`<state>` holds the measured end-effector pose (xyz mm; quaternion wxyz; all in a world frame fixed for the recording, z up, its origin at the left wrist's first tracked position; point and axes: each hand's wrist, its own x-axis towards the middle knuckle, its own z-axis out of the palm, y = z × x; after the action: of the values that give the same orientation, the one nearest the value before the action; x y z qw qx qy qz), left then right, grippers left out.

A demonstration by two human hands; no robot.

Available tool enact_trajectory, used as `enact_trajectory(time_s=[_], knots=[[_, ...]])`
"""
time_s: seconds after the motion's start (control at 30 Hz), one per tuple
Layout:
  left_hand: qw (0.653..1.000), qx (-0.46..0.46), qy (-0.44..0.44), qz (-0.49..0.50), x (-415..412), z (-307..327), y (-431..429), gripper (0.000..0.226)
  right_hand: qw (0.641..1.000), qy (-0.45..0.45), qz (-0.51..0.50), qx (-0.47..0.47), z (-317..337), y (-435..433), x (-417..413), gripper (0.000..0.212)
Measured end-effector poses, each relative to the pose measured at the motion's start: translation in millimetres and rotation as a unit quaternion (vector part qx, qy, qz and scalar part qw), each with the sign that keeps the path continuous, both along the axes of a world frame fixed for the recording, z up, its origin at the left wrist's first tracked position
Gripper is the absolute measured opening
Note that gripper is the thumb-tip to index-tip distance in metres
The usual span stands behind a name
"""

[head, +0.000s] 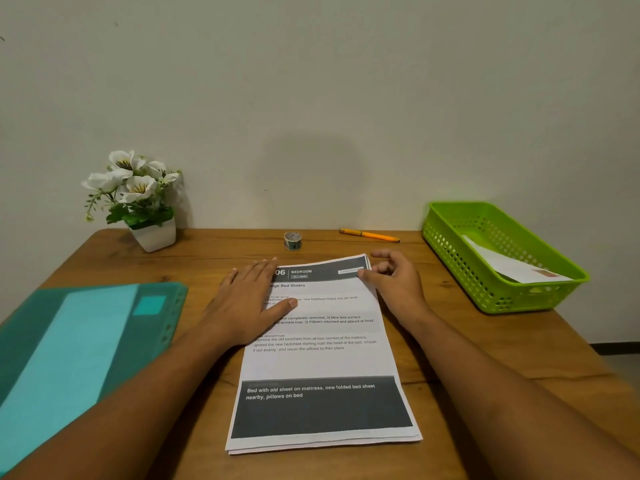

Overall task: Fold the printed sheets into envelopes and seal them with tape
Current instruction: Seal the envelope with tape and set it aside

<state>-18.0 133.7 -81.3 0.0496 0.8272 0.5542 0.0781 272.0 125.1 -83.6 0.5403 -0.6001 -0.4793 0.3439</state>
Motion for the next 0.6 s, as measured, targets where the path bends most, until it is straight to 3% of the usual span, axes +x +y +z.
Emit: enact_trajectory(time_s=[0.33,0.6], knots=[[1.000,-0.005,0.012,0.002,1.0,2.8,-2.2,0.093,0.998,-0.058,-0.006,-0.017,0.8,21.0,-2.3,0.013],[1.000,-0.002,0.000,-0.001,0.2,2.8,-2.2,0.092,0.997,-0.080,-0.001,0.008,-5.7,20.9,-1.4,0.020]])
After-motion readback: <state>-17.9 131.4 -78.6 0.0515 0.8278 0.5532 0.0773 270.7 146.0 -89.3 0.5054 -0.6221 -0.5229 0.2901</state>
